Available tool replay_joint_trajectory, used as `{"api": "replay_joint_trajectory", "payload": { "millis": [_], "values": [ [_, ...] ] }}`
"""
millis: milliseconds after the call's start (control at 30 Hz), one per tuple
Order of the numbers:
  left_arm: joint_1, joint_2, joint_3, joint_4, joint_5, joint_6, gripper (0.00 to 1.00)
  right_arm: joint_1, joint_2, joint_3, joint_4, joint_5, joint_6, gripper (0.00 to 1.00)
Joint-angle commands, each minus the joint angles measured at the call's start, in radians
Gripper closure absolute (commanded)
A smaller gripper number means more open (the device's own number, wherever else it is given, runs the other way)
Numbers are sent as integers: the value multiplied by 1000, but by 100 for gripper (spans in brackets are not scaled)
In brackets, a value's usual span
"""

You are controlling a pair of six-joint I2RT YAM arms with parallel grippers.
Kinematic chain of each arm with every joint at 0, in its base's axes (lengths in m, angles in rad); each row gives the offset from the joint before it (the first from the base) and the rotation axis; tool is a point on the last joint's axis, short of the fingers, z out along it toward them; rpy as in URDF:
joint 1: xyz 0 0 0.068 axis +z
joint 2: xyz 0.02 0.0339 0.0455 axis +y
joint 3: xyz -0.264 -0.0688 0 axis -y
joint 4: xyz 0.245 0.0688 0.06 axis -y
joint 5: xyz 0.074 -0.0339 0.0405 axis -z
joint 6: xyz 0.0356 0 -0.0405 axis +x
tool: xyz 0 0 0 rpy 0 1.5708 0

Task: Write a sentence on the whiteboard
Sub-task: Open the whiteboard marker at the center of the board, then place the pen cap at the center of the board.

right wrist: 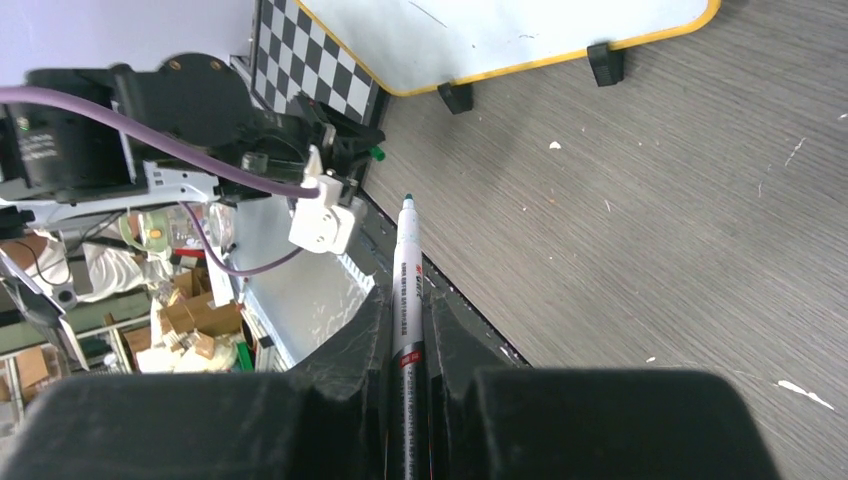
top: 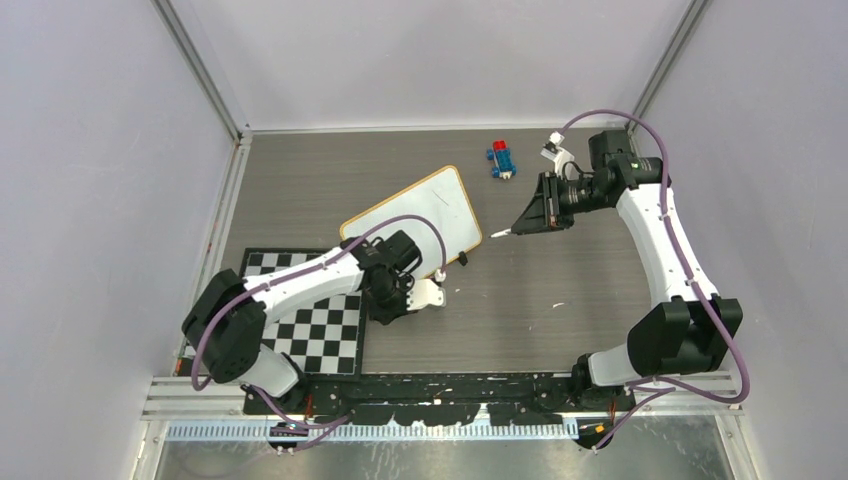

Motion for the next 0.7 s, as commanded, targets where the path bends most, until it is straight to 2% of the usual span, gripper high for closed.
{"api": "replay_joint_trajectory", "payload": {
  "millis": [0,233,300,367,667],
  "values": [
    [-30,29,-55,164,-76,61,87,-8,-49,-13,88,-13,53,100],
    [-52,84,-103,256,-107,93,75,-12,-52,-24,97,-5,62,100],
    [-52,95,-103,261,-110,100,67,-12,-55,-29,98,0,63,100],
    [-53,102,-103,263,-110,107,61,-11,-58,-31,97,2,63,100],
    [-73,73,-30,187,-111,102,49,-13,-60,-44,107,2,72,100]
  ]
}}
